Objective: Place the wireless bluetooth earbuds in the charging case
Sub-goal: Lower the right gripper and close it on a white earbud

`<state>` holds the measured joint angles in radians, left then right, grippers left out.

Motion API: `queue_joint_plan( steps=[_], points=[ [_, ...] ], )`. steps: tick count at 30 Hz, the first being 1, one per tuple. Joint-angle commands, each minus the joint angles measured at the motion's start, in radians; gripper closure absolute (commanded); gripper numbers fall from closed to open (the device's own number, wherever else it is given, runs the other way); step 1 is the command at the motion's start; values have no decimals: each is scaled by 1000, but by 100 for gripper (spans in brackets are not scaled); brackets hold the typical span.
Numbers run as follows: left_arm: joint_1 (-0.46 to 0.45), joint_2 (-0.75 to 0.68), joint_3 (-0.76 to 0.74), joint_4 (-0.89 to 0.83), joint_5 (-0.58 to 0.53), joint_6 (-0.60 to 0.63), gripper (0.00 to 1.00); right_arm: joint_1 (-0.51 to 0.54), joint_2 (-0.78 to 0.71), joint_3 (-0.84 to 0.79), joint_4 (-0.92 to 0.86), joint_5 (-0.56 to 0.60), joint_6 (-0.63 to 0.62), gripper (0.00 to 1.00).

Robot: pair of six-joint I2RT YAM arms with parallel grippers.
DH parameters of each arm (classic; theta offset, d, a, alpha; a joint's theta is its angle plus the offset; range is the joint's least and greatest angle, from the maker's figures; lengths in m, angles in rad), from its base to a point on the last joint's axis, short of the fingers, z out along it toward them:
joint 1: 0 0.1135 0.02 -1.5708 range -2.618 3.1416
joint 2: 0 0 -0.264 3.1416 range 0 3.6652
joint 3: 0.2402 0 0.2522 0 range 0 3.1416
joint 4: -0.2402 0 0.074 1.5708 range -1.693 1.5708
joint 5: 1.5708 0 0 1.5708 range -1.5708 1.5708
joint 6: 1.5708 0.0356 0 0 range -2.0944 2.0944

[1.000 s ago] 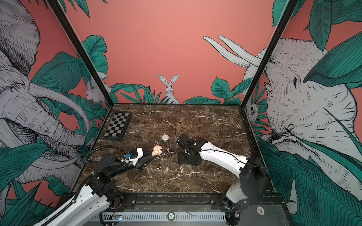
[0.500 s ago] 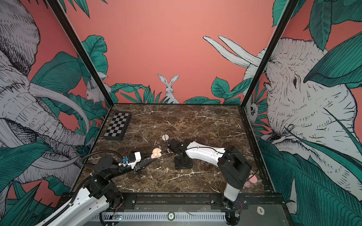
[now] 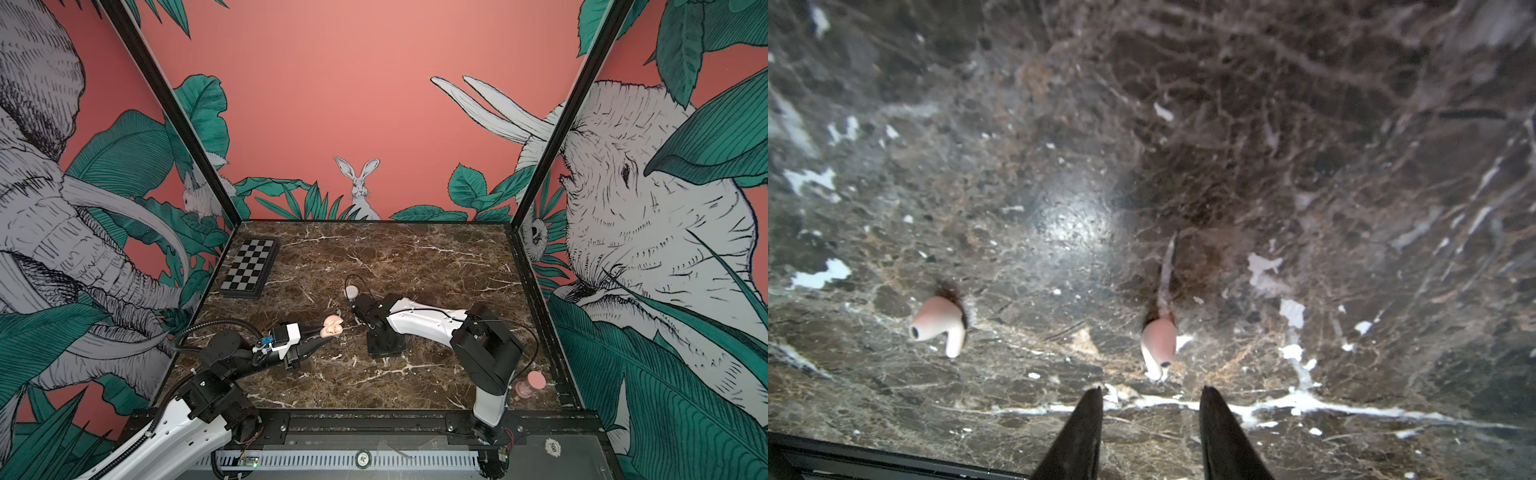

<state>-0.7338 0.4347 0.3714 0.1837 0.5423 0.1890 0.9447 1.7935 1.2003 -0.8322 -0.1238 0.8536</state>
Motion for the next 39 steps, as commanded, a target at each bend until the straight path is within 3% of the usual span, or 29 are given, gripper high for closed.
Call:
queue_joint_plan(
  steps=[1,39],
  points=[
    [-5,1,21,4,18,21,100,-1,24,20,-39,23,-14,65],
    [-8,28,24,1,26,36,100,-37,54,-10,8,0,-12,77]
  ],
)
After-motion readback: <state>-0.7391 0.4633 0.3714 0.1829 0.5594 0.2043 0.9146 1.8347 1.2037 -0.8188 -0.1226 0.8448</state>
